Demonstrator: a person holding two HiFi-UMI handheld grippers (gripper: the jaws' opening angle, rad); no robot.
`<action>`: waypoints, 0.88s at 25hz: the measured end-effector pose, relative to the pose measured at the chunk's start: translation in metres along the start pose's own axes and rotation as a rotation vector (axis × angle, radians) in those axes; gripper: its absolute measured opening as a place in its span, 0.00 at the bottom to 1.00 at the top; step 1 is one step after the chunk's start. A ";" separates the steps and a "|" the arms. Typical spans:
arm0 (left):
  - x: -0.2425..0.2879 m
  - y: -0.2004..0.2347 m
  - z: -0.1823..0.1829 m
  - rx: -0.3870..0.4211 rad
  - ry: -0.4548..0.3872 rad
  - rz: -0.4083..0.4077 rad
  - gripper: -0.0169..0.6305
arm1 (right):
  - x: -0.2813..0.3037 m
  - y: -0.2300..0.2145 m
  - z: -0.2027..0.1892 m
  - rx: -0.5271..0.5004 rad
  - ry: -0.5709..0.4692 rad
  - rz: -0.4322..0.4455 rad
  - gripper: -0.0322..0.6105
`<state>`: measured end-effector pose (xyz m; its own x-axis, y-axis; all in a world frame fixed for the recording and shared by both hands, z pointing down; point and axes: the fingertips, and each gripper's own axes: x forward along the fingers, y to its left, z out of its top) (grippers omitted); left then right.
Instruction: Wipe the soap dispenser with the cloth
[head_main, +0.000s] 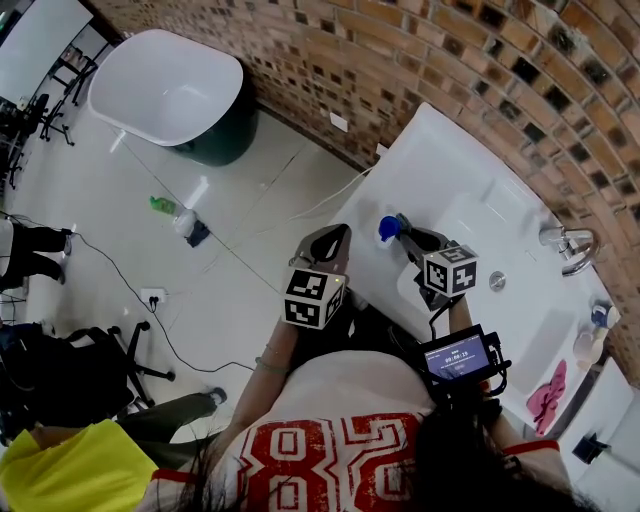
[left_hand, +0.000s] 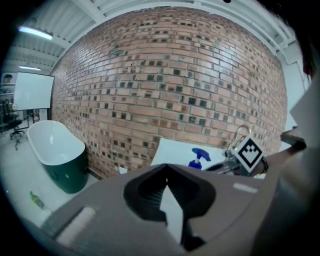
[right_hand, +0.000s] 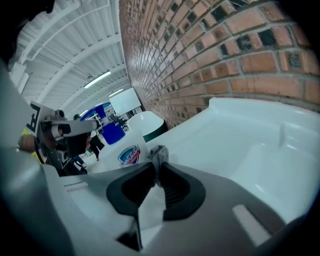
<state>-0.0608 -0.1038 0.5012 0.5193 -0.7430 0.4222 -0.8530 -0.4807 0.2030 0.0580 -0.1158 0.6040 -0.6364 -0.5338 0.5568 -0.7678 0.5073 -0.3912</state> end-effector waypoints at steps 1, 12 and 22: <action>0.000 0.001 0.000 0.000 -0.001 0.001 0.03 | -0.003 0.000 0.011 -0.013 -0.023 -0.003 0.12; -0.002 0.004 0.002 0.001 -0.003 0.005 0.03 | -0.007 0.013 0.073 -0.041 -0.133 0.157 0.12; -0.006 0.014 0.001 -0.007 0.003 0.023 0.03 | 0.002 0.016 0.060 0.070 -0.101 0.226 0.12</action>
<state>-0.0761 -0.1065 0.5010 0.4992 -0.7527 0.4291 -0.8652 -0.4602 0.1993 0.0404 -0.1492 0.5553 -0.7941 -0.4785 0.3747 -0.6059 0.5751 -0.5497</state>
